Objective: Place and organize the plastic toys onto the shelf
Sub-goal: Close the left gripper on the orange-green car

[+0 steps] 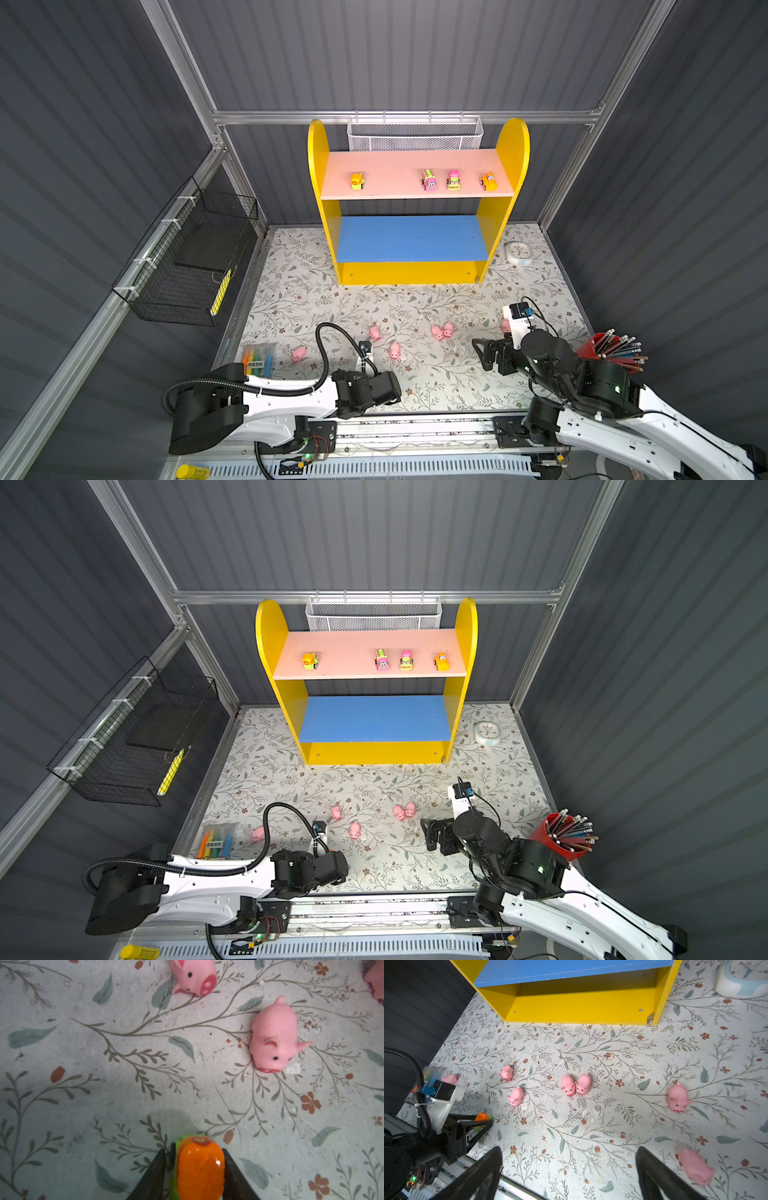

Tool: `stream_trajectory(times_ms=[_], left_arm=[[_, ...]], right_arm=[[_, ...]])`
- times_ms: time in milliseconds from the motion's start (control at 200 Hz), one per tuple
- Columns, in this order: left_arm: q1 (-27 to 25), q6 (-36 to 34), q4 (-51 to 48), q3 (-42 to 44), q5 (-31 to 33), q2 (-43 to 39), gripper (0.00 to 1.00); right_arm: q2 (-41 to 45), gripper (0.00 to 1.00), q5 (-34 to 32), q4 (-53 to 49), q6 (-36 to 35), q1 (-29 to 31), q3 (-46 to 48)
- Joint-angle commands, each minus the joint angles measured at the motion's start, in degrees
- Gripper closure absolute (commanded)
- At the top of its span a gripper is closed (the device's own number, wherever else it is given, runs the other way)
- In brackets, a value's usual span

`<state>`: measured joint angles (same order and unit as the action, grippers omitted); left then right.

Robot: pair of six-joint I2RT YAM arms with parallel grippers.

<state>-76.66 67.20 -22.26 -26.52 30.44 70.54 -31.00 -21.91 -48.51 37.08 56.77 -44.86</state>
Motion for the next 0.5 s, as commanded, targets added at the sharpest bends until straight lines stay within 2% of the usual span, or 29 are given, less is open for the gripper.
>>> stream_trajectory(times_ms=[0, 395, 495], left_arm=[[0.3, -0.6, -3.1, -1.8, 1.6, 0.3, 0.61], [0.3, -4.2, -11.4, -8.6, 4.1, -0.1, 0.66], [0.3, -4.1, -11.9, -8.4, 4.1, 0.0, 0.56]], right_arm=[[-0.1, 0.01, -0.9, -1.0, 0.1, 0.3, 0.1], [-1.3, 0.01, -1.0, -0.3, -0.4, 0.3, -0.6], [-1.8, 0.01, -0.9, -0.3, -0.5, 0.2, -0.9]])
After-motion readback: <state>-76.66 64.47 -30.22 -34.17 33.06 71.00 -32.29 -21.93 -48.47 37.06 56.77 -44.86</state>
